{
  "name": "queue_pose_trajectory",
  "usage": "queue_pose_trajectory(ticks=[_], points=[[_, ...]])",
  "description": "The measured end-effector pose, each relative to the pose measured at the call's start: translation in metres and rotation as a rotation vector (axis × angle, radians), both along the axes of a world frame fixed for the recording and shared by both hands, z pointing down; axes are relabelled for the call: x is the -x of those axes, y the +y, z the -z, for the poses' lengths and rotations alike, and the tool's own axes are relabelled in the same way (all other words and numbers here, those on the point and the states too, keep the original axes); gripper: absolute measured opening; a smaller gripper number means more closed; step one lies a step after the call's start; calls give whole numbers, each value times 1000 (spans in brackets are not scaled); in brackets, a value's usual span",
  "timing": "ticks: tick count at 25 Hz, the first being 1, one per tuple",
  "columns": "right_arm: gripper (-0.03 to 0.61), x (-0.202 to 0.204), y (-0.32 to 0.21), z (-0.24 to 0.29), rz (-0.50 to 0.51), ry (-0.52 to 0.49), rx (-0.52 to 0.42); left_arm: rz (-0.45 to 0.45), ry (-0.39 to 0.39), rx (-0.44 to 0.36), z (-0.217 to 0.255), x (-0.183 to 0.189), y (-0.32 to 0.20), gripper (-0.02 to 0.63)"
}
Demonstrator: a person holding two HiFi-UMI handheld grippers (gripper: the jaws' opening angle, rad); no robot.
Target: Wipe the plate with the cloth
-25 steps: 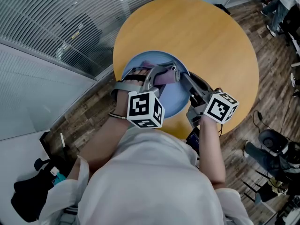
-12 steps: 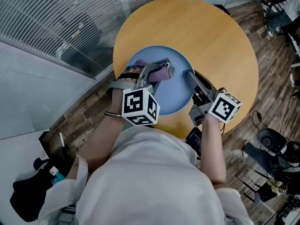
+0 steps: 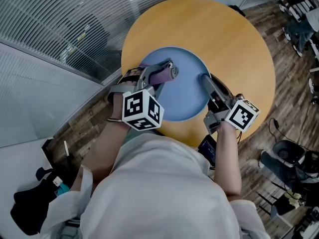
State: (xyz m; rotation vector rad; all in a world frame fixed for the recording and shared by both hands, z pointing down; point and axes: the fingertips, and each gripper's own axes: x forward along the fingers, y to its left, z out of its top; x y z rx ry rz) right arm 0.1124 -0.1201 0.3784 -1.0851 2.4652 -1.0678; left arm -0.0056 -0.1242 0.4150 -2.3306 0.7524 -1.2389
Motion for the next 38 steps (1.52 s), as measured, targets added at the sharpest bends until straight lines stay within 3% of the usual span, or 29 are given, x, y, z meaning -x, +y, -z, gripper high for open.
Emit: queue_pose_trajectory(ticks=[6,12,25,38], points=[[97,-5,-1,-1,-25,10,5,41,168,127,1,3,-1,83],[100,-5,0,-1,-18,-38,7,48,212,171,-1,-3,3,83],[101,-7,0,0,-44,-14,9,-39,171,132,7,-40,13,83],[103,6,-2,-4,-22,-57,19,-169,71,75,4,-79,40,83]])
